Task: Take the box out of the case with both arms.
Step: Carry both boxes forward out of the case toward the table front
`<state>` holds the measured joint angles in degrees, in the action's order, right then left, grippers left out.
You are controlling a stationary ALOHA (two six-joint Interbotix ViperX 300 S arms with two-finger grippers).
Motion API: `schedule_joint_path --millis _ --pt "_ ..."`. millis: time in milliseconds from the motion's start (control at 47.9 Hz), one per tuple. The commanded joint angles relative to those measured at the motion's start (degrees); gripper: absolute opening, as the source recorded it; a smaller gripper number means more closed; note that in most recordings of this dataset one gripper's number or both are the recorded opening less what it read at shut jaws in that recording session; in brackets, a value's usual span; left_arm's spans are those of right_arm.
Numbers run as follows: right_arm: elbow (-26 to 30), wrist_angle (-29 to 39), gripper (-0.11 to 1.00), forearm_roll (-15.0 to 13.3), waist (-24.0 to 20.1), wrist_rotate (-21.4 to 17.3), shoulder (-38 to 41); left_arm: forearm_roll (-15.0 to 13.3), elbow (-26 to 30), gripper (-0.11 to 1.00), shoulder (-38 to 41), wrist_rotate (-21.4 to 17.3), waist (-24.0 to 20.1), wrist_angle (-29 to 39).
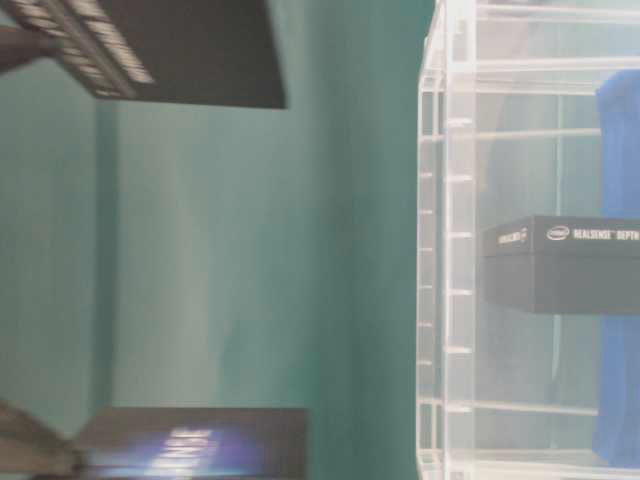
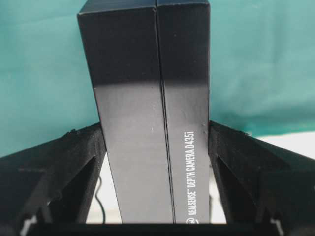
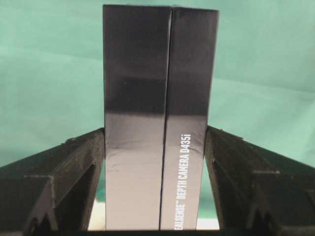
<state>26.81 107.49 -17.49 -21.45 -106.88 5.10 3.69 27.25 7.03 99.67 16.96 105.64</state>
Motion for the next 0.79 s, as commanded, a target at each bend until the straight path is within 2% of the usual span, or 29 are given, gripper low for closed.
schedule_joint_path --millis 0,125,334,501,772 --pt "-1.93 -2.46 0.65 0.35 0.18 -0.44 -0.88 0.35 -2.37 0.63 -2.72 0.26 -0.18 -2.99" --pt "-7.03 -7.73 0.65 1.58 0.35 -1.05 -0.97 0.53 -8.79 0.63 -3.69 1.41 0.09 -10.02" --pt "-17.05 -16.88 0.65 4.04 0.35 -5.27 -0.97 0.62 -20.04 0.63 -5.27 5.80 1.67 -19.69" --pt "-23.91 -24.61 0.65 4.48 0.35 -7.91 -0.88 0.53 -28.04 0.63 -6.15 9.05 2.90 -26.98" --pt "-33.22 -34.80 0.65 4.83 0.53 -10.90 -0.53 0.62 -36.30 0.63 -5.80 9.76 2.99 -36.21"
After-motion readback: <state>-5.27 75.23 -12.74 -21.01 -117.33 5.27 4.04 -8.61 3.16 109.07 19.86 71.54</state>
